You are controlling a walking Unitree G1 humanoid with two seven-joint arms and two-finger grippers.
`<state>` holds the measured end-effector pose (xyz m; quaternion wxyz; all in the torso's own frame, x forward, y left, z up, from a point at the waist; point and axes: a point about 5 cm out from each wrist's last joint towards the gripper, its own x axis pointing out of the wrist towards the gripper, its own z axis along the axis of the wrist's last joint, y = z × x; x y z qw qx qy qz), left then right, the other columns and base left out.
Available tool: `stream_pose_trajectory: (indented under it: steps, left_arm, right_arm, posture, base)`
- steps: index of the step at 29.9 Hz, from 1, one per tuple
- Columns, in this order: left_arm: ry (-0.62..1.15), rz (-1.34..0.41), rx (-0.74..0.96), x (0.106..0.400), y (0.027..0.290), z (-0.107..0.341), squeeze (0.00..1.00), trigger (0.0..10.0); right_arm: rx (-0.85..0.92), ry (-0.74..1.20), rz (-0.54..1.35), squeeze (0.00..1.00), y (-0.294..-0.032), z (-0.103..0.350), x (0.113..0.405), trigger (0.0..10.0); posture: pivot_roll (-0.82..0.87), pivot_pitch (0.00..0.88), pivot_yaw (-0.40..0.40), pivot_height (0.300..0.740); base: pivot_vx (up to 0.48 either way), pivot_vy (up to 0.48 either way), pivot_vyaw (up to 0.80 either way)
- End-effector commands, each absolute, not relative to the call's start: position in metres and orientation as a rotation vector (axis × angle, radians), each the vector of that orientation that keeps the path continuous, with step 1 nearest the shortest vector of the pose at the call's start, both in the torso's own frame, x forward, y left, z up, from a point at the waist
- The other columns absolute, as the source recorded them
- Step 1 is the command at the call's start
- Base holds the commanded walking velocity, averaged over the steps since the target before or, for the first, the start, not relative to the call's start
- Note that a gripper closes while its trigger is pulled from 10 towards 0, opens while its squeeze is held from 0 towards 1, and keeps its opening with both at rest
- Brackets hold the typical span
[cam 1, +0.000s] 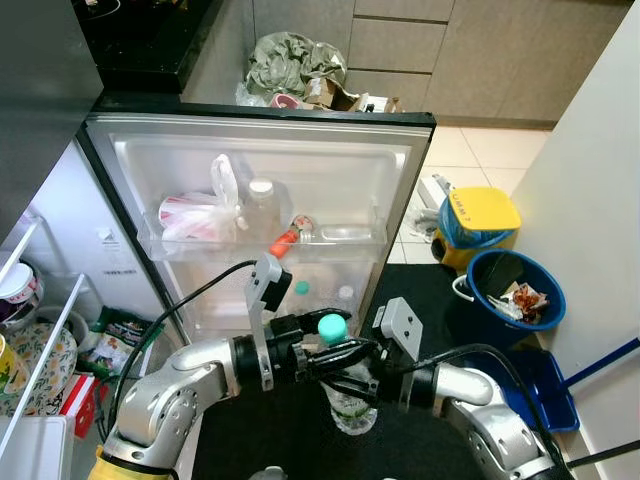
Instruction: Restocking fridge
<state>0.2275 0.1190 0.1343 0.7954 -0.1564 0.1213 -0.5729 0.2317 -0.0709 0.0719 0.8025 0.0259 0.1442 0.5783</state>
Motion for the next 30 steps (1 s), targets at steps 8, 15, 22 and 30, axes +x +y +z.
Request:
stream_pose_trajectory:
  steps: [8,15,22,30]
  left_arm:
    - [0.281,-1.197,-0.255,0.232,0.128,0.131,0.00,0.0]
    - [0.270,-1.173,-0.225,0.236,0.132,0.132,0.00,0.0]
    - [0.271,-1.163,-0.171,0.235,0.133,0.131,0.00,0.0]
    - [0.273,-1.117,-0.162,0.236,0.131,0.127,0.00,10.0]
  right_arm:
    - [0.044,0.297,1.212,0.00,-0.079,0.077,0.235,10.0]
    - [0.049,0.315,1.196,0.00,-0.081,0.073,0.233,10.0]
    - [0.031,0.318,1.132,0.00,-0.084,0.069,0.238,10.0]
    - [0.025,0.302,1.017,1.00,-0.087,0.068,0.252,10.0]
  posture:
    - [0.00,0.049,-0.089,0.740]
    - [0.00,0.041,-0.084,0.740]
    - [0.00,0.041,-0.081,0.740]
    - [0.00,0.045,-0.072,0.740]
  base:
    - [0.000,0.000,0.00]
    - [0.000,0.000,0.00]
    - [0.000,0.000,0.00]
    - [0.000,0.000,0.00]
